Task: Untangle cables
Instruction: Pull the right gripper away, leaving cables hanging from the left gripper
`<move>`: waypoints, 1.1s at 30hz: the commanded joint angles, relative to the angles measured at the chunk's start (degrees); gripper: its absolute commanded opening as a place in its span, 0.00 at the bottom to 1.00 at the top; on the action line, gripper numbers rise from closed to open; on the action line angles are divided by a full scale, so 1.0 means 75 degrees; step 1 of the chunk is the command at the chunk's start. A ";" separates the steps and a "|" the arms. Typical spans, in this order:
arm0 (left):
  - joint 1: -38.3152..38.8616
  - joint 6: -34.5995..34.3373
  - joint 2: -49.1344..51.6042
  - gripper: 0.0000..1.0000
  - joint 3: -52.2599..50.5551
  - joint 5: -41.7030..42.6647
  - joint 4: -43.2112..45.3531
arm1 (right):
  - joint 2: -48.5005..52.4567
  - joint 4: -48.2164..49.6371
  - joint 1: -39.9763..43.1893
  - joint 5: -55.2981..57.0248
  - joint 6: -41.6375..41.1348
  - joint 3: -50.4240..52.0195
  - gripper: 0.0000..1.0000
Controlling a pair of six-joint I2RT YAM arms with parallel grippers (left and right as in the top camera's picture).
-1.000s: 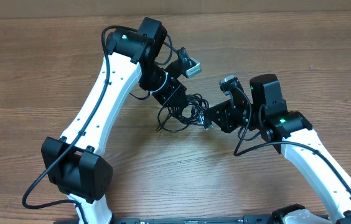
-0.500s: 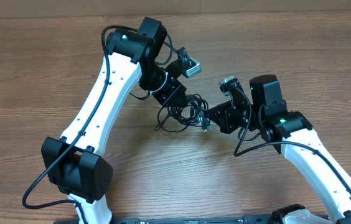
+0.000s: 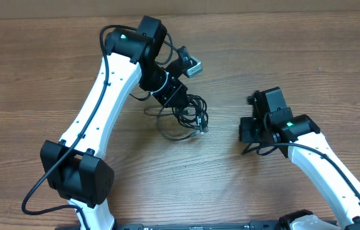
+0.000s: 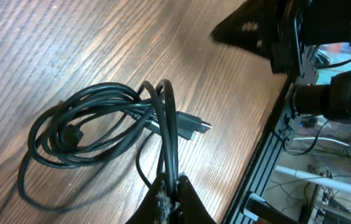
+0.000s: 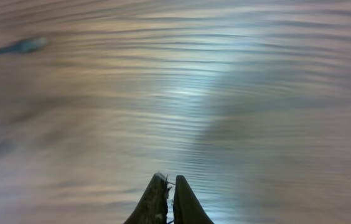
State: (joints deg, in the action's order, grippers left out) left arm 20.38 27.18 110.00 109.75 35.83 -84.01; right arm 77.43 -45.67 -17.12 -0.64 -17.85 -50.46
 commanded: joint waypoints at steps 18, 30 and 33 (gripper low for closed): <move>-0.0102 -0.0044 0.0020 0.04 0.0015 0.0612 0.0035 | -0.0020 0.1941 -0.0003 -0.5668 0.1172 -0.0052 0.35; -0.0099 -0.1445 0.0035 0.04 -0.0239 -0.1999 0.0513 | -0.0020 0.1571 -0.0003 -0.4197 0.1163 -0.0052 0.37; -0.0102 -0.1807 0.0035 0.57 -0.0554 -0.2259 0.0731 | -0.0020 0.1361 -0.0003 -0.3853 0.1163 -0.0052 0.37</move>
State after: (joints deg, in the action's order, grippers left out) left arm 19.49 19.35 110.00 107.63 25.45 -79.05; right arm 77.43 -35.07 -16.97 -33.89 -9.78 -50.46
